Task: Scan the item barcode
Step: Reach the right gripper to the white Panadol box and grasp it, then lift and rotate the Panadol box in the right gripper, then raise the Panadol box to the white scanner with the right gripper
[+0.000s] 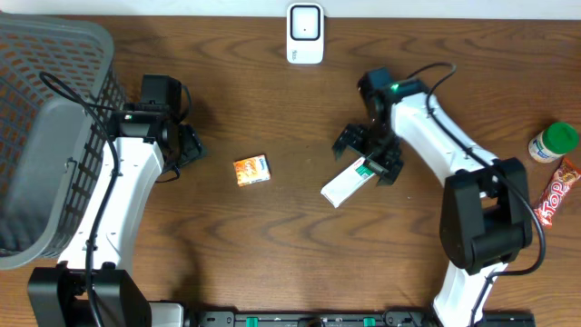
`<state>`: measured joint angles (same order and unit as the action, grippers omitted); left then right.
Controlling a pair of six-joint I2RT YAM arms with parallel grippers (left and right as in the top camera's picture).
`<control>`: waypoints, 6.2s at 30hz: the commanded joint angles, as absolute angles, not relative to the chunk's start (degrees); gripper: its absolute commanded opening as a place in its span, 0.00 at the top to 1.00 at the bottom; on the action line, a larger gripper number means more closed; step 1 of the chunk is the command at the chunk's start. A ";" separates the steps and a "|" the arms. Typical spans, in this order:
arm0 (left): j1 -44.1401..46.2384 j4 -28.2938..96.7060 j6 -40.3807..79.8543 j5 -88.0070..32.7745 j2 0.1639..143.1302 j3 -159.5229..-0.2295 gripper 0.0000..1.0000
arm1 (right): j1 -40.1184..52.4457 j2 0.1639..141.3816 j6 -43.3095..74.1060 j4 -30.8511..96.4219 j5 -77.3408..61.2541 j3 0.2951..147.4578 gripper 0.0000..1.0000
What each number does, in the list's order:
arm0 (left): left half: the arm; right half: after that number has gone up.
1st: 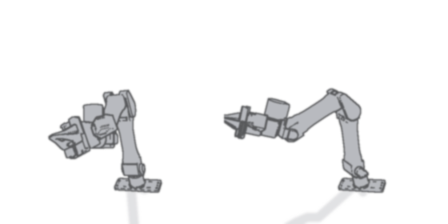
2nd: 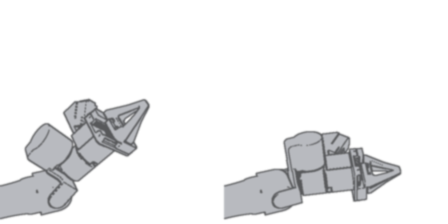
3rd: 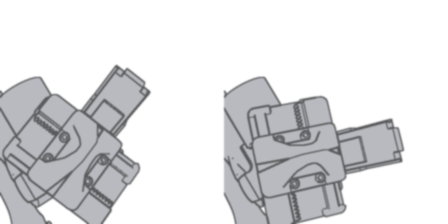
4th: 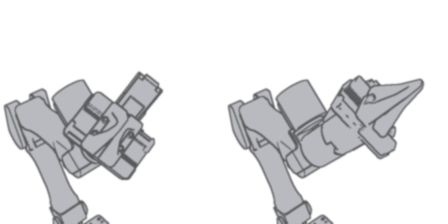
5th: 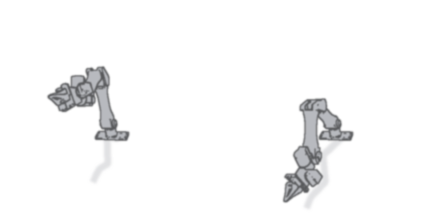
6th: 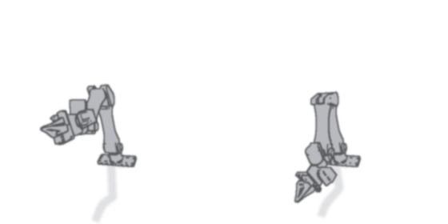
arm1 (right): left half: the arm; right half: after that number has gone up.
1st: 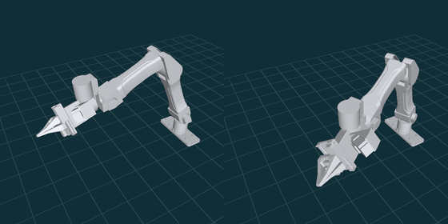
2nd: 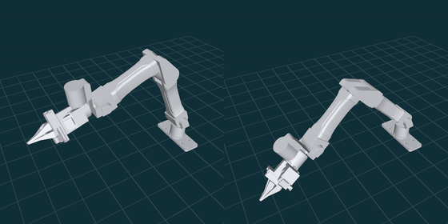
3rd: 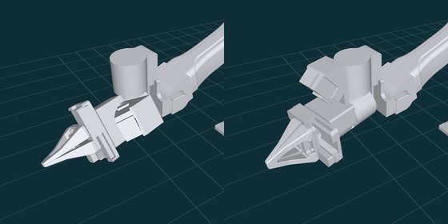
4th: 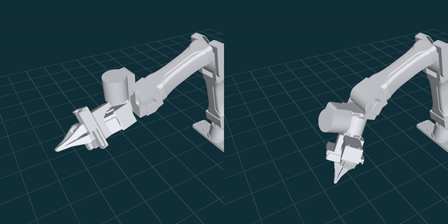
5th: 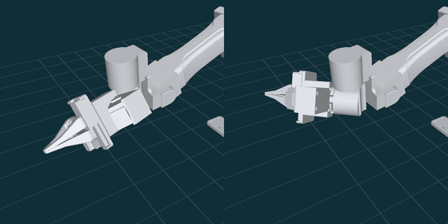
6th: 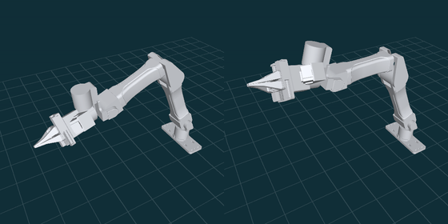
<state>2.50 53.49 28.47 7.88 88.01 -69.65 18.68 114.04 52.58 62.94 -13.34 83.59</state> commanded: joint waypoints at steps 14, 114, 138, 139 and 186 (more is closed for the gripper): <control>2.31 53.54 28.29 8.62 87.99 -69.21 0.14 | 22.06 113.80 65.60 50.46 -4.10 73.03 0.01; 2.31 53.54 28.29 8.62 87.99 -69.21 0.14 | 11.14 114.50 68.36 50.89 -42.15 76.51 0.83; 2.31 53.54 28.29 8.62 87.99 -69.21 0.14 | 24.40 103.07 52.14 16.19 -8.54 76.95 0.86; 2.31 53.54 28.29 8.62 87.99 -69.21 0.14 | 25.47 102.19 50.02 13.80 -5.85 76.95 0.82; 2.31 53.54 28.29 8.62 87.99 -69.21 0.14 | 14.81 150.26 65.95 -38.30 -18.76 113.56 0.58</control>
